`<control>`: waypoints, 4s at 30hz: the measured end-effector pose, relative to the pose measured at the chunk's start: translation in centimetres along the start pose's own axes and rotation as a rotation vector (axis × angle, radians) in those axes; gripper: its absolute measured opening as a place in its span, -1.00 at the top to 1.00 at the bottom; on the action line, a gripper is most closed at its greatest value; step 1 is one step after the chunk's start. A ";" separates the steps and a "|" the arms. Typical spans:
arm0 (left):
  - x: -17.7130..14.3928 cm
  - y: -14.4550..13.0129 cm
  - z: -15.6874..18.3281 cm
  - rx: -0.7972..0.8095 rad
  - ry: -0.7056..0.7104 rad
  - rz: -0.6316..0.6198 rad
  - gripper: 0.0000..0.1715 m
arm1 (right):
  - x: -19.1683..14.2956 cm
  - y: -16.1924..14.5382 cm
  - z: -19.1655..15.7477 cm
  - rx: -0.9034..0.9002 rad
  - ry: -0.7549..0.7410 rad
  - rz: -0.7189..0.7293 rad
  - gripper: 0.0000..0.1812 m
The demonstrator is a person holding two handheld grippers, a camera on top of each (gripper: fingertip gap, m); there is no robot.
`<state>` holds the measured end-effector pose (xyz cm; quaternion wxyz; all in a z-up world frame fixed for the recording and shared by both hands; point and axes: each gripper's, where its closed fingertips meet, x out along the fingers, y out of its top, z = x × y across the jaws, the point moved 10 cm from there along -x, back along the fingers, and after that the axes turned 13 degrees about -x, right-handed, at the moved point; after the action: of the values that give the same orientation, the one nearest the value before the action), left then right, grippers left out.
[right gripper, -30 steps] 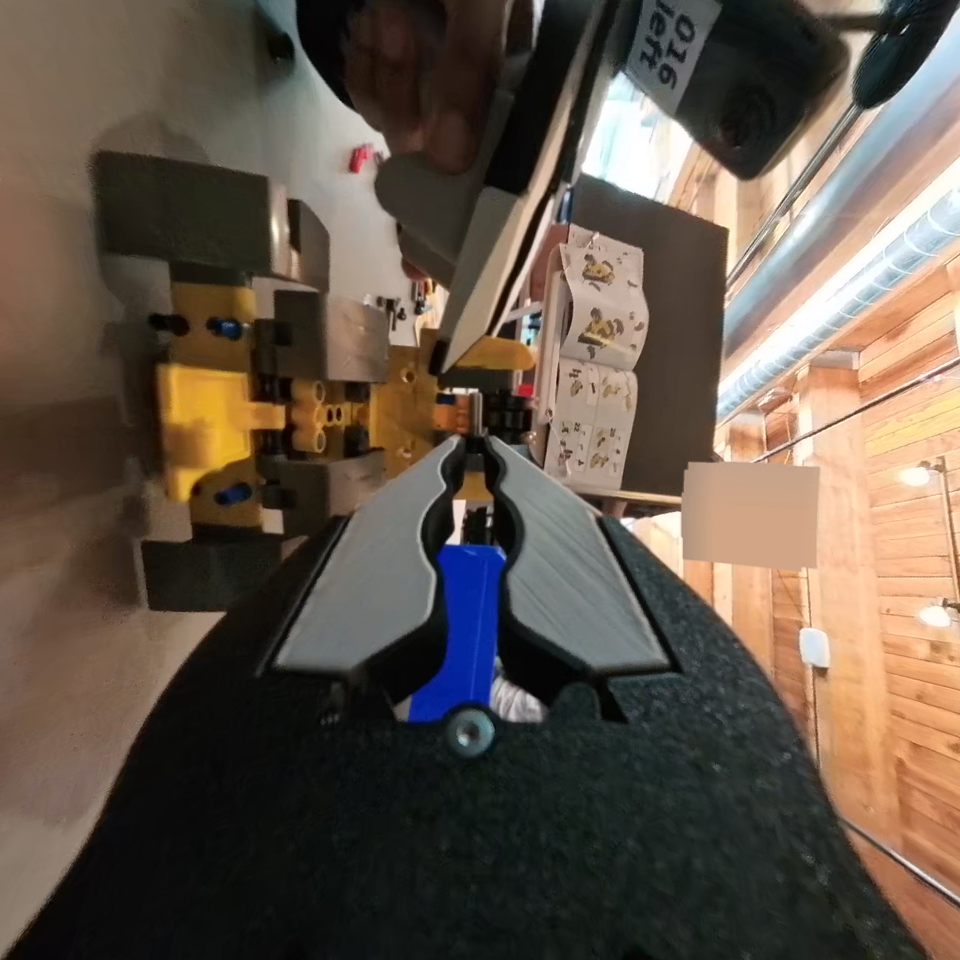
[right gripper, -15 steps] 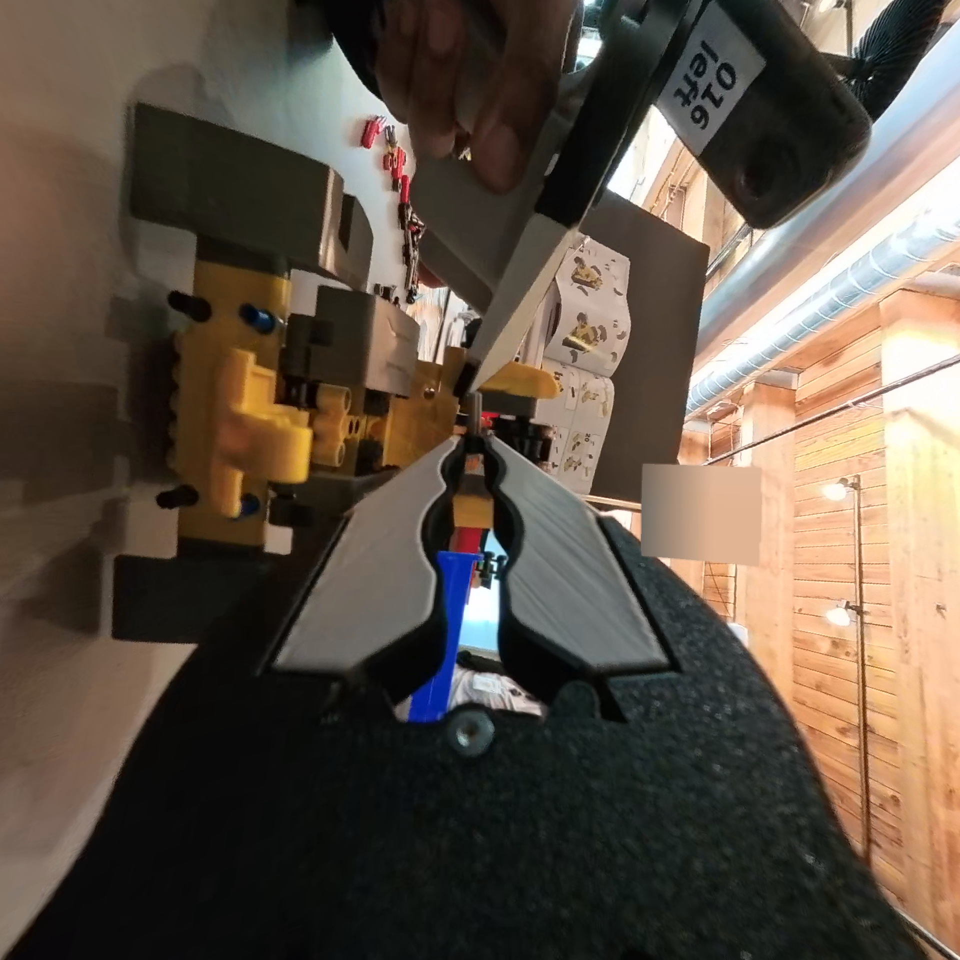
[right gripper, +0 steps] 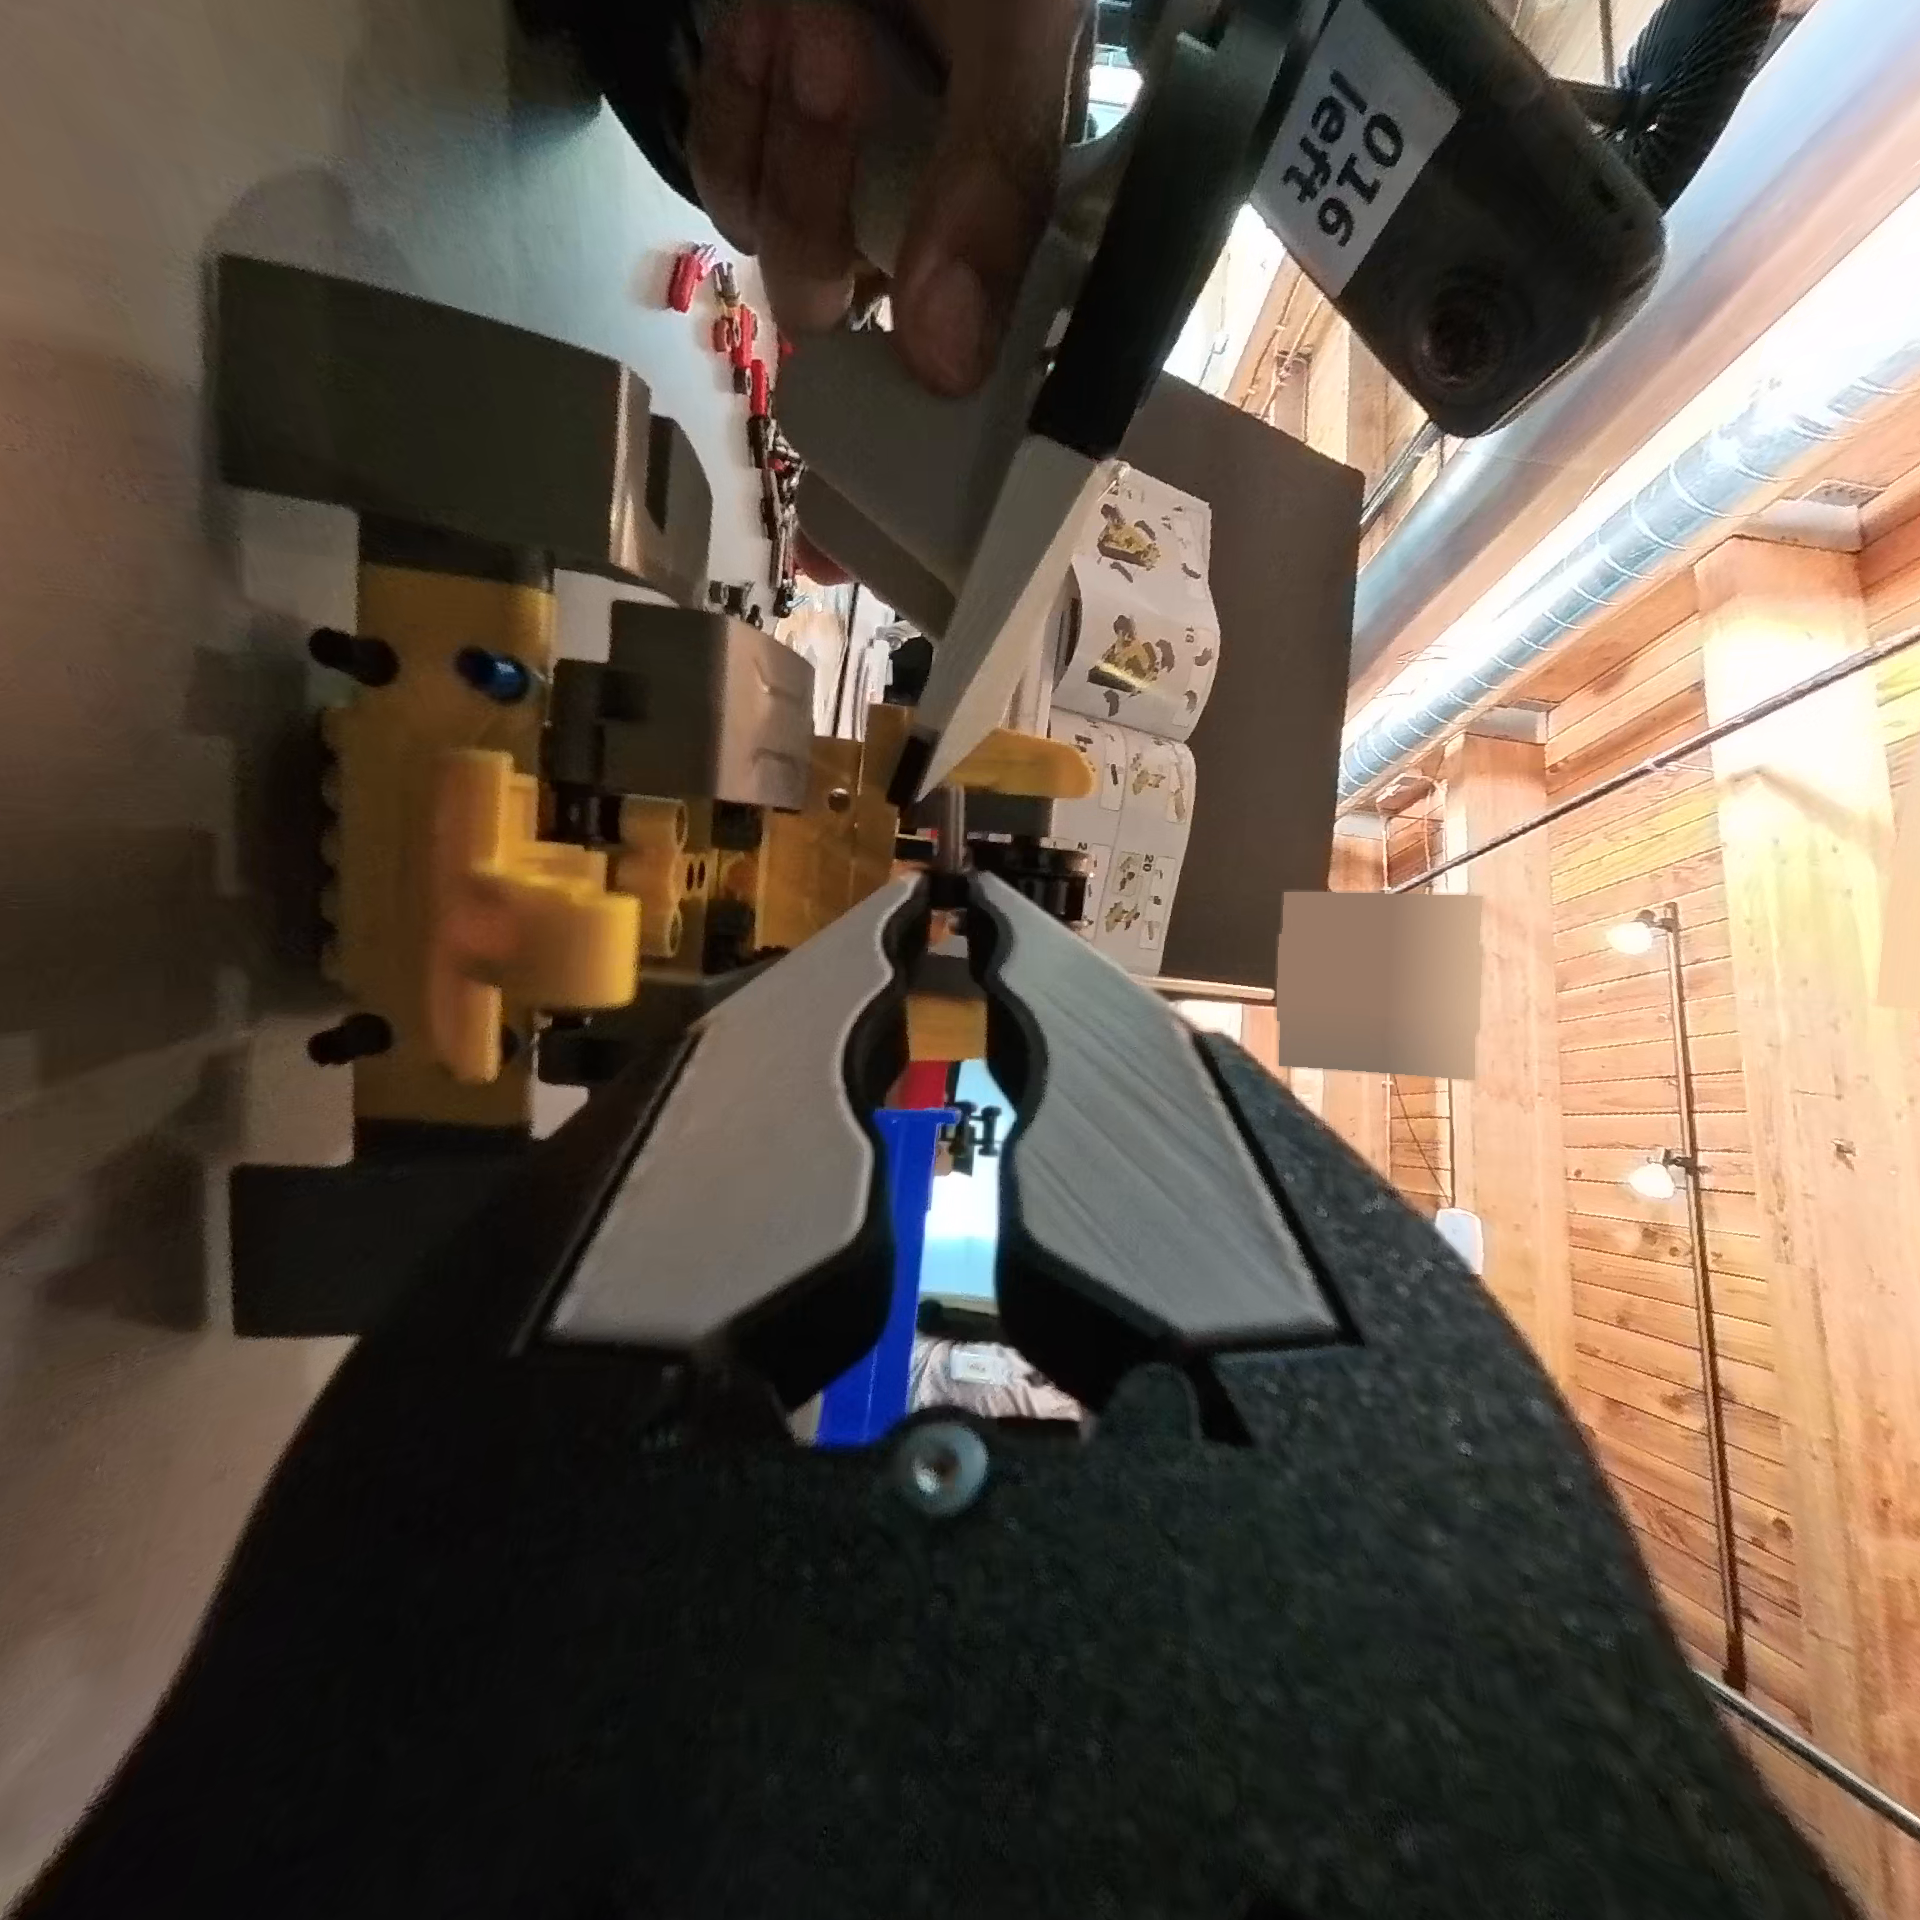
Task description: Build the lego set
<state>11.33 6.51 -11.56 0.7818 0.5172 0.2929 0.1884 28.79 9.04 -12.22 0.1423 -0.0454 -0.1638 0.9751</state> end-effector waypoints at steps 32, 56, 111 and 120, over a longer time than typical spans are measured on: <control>0.0 -0.1 0.2 -0.016 0.020 0.009 0.92 | 1.2 -0.4 2.6 0.201 0.314 0.012 0.93; 0.1 -0.2 0.9 0.047 0.095 0.024 0.93 | 1.6 0.0 3.3 0.323 0.466 -0.128 0.94; 0.2 -0.7 2.1 0.142 0.228 0.040 0.91 | 1.6 1.4 2.5 0.228 0.371 -0.319 0.93; 0.2 -0.8 2.3 0.151 0.246 0.045 0.91 | 1.6 2.0 2.2 0.058 0.355 -0.335 0.93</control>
<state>12.96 4.74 -11.66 0.6944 0.5538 0.3883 0.2454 26.43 7.04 -10.83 0.3300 -0.1843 -0.1133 0.9189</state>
